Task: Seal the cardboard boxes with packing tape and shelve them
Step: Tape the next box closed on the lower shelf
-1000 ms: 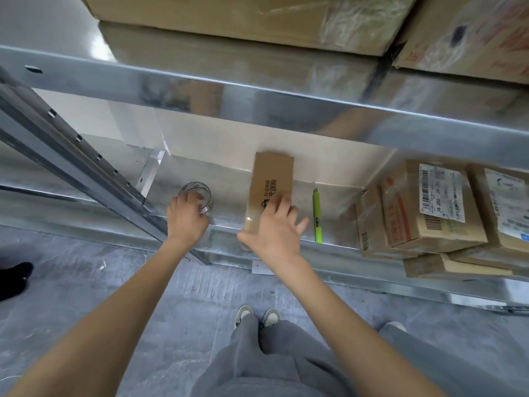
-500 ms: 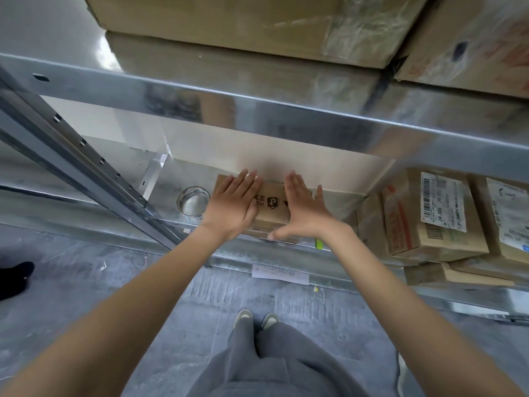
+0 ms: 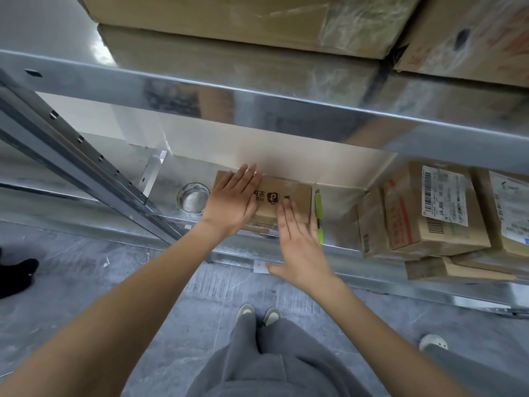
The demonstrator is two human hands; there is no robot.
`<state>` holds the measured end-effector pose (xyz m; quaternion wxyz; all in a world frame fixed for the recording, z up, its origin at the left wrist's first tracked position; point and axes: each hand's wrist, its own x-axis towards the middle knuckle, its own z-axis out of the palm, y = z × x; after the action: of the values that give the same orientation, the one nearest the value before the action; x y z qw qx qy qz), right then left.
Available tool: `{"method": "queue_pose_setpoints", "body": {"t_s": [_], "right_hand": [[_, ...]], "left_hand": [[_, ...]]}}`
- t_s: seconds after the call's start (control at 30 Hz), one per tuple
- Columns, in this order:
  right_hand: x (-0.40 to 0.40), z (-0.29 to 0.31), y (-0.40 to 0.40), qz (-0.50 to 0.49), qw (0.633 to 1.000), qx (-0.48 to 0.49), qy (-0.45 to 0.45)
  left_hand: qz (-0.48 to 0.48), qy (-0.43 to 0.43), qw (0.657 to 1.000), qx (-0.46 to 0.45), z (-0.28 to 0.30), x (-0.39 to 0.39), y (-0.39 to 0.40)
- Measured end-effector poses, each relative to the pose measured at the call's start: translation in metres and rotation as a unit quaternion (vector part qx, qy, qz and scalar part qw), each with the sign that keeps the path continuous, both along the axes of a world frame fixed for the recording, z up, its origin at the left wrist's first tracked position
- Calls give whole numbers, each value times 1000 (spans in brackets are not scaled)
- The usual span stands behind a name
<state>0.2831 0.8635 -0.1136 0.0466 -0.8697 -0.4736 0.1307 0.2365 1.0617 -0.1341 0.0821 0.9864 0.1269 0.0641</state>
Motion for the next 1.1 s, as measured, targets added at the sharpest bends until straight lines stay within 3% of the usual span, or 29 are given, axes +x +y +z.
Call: {"method": "queue_pose_setpoints", "body": {"t_s": [0.2, 0.3, 0.43, 0.57, 0.67, 0.8, 0.87, 0.93, 1.03, 1.1], "right_hand": [[16, 1, -7, 6, 993, 95, 64], [43, -3, -8, -80, 978, 157, 108], [74, 1, 2, -157, 928, 157, 299], [97, 10, 4, -192, 901, 174, 347], [108, 9, 2, -238, 853, 209, 416], [111, -4, 3, -292, 818, 142, 475], [110, -13, 9, -304, 834, 137, 439], [105, -17, 21, -287, 891, 158, 315], [82, -16, 44, -139, 974, 122, 130], [65, -20, 53, -60, 996, 29, 59]], "left_hand": [[0, 4, 1000, -5, 4, 0, 0], [-5, 15, 1000, 8, 3, -3, 0], [-9, 33, 999, 13, 4, -8, -2], [-22, -1, 999, 42, 10, -15, -2], [-23, -28, 995, 89, 10, -20, 0], [-42, 31, 999, 12, -7, -23, -1], [-29, 49, 998, 3, -14, -19, -3], [-15, 55, 998, -6, -14, -12, -3], [-15, 58, 998, -27, -13, -5, 1], [-15, 61, 998, -27, -15, -4, 2]]}}
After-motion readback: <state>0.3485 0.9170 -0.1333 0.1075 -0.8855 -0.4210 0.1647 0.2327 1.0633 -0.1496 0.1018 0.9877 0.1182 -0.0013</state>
